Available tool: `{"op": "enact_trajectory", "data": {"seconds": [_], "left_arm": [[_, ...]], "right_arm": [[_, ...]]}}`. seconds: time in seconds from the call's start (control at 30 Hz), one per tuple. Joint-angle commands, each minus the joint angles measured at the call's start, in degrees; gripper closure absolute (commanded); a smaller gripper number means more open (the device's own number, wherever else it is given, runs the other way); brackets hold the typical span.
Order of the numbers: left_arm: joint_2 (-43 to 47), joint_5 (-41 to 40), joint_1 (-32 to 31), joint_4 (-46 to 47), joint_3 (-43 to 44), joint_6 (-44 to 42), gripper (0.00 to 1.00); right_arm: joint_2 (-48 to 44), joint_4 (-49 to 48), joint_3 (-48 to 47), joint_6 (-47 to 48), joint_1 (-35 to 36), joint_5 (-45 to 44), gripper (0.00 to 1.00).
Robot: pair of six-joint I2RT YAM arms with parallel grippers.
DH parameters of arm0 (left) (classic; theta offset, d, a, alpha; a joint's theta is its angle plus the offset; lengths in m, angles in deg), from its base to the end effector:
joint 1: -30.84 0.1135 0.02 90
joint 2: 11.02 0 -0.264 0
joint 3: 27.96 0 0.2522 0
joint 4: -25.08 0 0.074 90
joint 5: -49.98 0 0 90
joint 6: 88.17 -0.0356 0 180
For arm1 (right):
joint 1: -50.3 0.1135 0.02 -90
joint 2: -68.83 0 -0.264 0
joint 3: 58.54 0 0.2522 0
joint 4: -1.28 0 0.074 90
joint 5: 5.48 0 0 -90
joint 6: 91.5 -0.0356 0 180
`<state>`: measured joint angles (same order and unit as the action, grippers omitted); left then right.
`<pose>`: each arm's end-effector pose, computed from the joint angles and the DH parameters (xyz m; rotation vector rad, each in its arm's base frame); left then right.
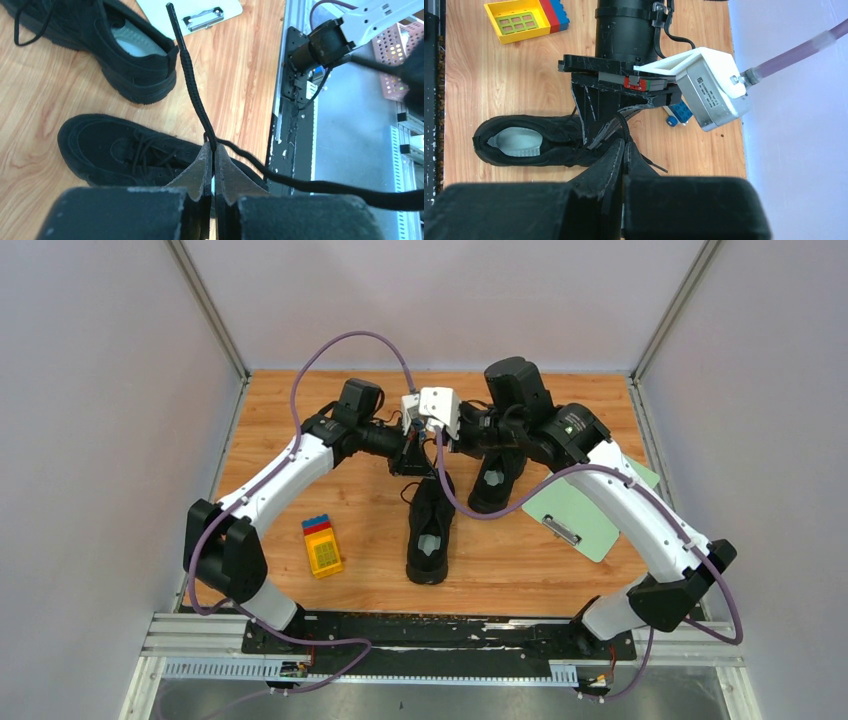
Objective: Tie the shoes
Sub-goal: Wrap the shoelace around the shoelace.
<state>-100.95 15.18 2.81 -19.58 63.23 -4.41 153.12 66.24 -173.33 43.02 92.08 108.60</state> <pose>0.2867 -0.1857 0.3182 1.1217 1.9568 -1.3087 0.2132 0.2099 0.4439 -1.6313 1.3904 0.4274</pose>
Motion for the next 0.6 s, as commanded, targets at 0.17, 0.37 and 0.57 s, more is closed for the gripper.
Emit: {"op": "enact_trajectory", "data": {"seconds": [0.17, 0.37, 0.57], "left_arm": [[3.08, 8.34, -0.18, 10.49, -3.05, 1.37, 0.91], [3.93, 10.72, -0.13, 13.33, -6.18, 1.0, 0.89], [6.02, 11.17, -0.18, 14.99, -10.03, -2.25, 0.87]], "right_arm": [[2.15, -5.95, -0.48, -7.1, -1.47, -0.07, 1.0], [3.46, -7.13, 0.81, -9.78, -3.11, -0.52, 1.0], [3.93, -7.23, 2.62, -11.78, -4.8, 1.22, 1.0]]}}
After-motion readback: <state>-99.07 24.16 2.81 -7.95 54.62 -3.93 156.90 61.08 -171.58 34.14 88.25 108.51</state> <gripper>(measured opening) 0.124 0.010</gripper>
